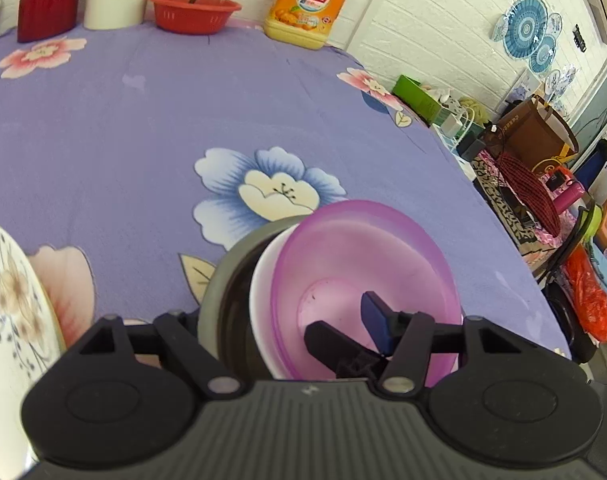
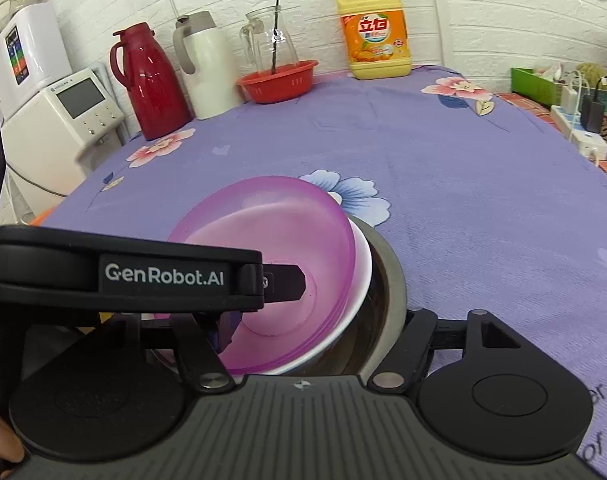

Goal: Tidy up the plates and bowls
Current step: 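Lower the pink bowl into the red-patterned bowl and adjust it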

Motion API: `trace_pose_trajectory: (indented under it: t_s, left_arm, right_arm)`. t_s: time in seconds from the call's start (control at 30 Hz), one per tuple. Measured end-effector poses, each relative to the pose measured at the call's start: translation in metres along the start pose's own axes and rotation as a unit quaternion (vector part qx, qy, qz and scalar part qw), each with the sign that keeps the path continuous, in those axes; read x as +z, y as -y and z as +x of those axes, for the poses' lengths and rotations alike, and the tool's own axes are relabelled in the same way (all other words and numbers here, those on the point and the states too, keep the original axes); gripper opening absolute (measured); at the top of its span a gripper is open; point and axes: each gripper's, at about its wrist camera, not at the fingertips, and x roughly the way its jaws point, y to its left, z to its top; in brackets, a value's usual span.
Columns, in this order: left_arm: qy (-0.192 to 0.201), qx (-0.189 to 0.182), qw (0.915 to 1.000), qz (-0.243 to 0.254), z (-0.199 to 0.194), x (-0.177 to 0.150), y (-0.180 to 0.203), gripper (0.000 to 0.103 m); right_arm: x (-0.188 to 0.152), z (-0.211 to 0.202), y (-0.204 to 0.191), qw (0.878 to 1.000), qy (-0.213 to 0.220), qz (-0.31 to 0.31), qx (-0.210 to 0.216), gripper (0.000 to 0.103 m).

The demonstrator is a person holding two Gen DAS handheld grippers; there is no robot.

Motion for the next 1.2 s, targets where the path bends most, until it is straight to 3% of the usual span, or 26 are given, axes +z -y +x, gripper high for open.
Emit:
trace_pose_trajectory:
  t_s: [0.27, 0.47, 0.6, 0.77, 1.03, 1.2]
  left_arm:
    - [0.016, -0.028, 0.9995, -0.001, -0.015, 0.007, 0.019, 0.061]
    - [0.05, -0.032, 0.9982, 0.004, -0.044, 0.022, 0.021, 0.061]
    - [0.08, -0.019, 0.9966, -0.008, -0.072, 0.03, 0.004, 0.062]
    - [0.114, 0.024, 0.9929, -0.024, -0.111, 0.03, -0.031, 0.062]
    - [0.128, 0.087, 0.9844, -0.084, -0.158, 0.008, -0.104, 0.062]
    - [0.126, 0.103, 0.9792, -0.121, -0.169, -0.012, -0.136, 0.061]
  right_arm:
    - [0.007, -0.026, 0.001, 0.999, 0.03, -0.012, -0.03, 0.103]
    - [0.023, -0.041, -0.01, 0.998, 0.059, -0.025, -0.023, 0.103]
    - [0.033, -0.044, -0.033, 0.996, 0.077, -0.046, 0.002, 0.103]
    - [0.038, -0.036, -0.071, 0.993, 0.081, -0.065, 0.056, 0.103]
    - [0.032, -0.013, -0.14, 0.983, 0.05, -0.111, 0.136, 0.103]
    - [0.021, -0.002, -0.167, 0.977, 0.022, -0.132, 0.165, 0.103]
